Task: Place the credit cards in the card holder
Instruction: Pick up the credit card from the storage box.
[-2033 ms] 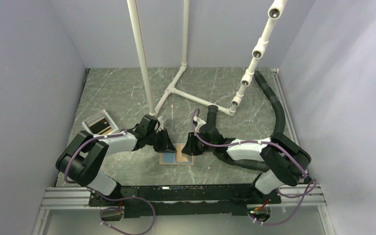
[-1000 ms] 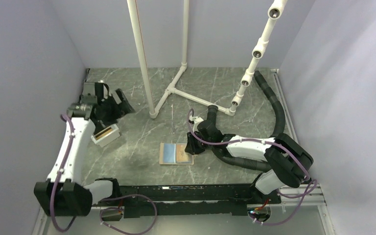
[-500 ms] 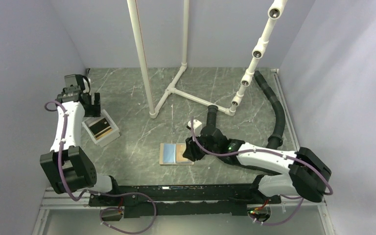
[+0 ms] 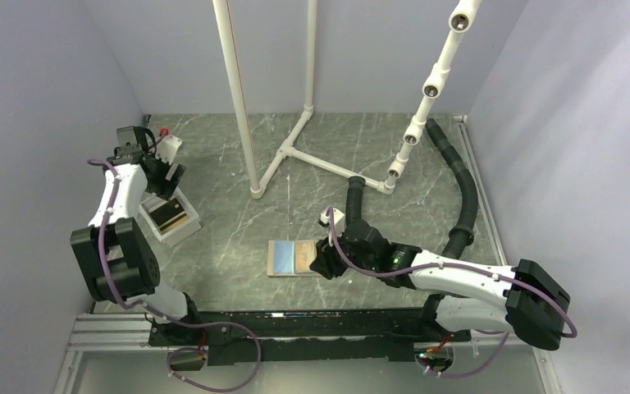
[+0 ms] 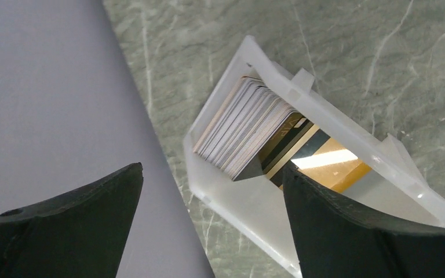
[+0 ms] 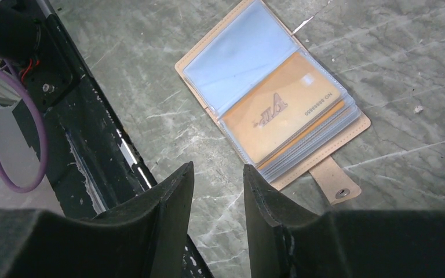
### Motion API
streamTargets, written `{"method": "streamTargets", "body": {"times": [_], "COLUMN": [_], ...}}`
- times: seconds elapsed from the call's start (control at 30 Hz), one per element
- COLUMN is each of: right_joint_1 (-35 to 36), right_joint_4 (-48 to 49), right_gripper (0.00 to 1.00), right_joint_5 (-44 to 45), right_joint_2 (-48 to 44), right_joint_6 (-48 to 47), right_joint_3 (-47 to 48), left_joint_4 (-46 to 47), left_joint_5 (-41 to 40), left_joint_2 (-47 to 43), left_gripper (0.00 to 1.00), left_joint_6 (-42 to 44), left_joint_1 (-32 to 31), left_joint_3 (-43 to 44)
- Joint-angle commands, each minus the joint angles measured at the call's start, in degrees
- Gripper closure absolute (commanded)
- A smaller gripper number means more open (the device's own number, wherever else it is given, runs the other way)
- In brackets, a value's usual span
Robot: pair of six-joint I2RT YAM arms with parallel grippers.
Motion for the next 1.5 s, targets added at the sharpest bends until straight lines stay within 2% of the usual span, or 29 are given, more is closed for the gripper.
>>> {"method": "streamTargets", "body": {"times": [0.0,0.2,0.53,0.8,1.13,1.47], "right_joint_1": [0.4,0.4,0.4,0.4,0.4,0.4], "right_joint_4": [2.2,1.6,1.3,1.1,1.0,1.0], "right_gripper": [0.6,0.6,0.6,0.6,0.6,0.6], "right_joint_5": [1.8,2.6,2.2,2.3,2.8,3.2], "right_joint_2": [-0.8,0.5,2.0,1.8,1.4,1.4], "right_joint_6": [-1.0,-1.1,-1.2,-1.2,-1.1,-1.2], "right_joint_3": [0.0,0.5,1.3,1.3,1.1,1.1], "left_joint_4": [5.8,13.2,11.1,14.4,16.2,15.6], "left_joint_5": [4.2,0.4,-0.1,-2.4,-6.0,-6.3], "left_joint_2": [2.1,3.9,3.0,4.0,6.9,6.8], "left_gripper": [0.01,0.01,0.0,0.01,0.09,0.23], "left_joint_6": [3.0,4.5,7.9,8.3,8.9,8.6], "left_joint_1": [0.1,-1.1,-1.5,-1.2,-1.2,-1.1], "left_joint_3": [-2.1,-6.3,-10.2,-12.1,-11.0,-9.4]}}
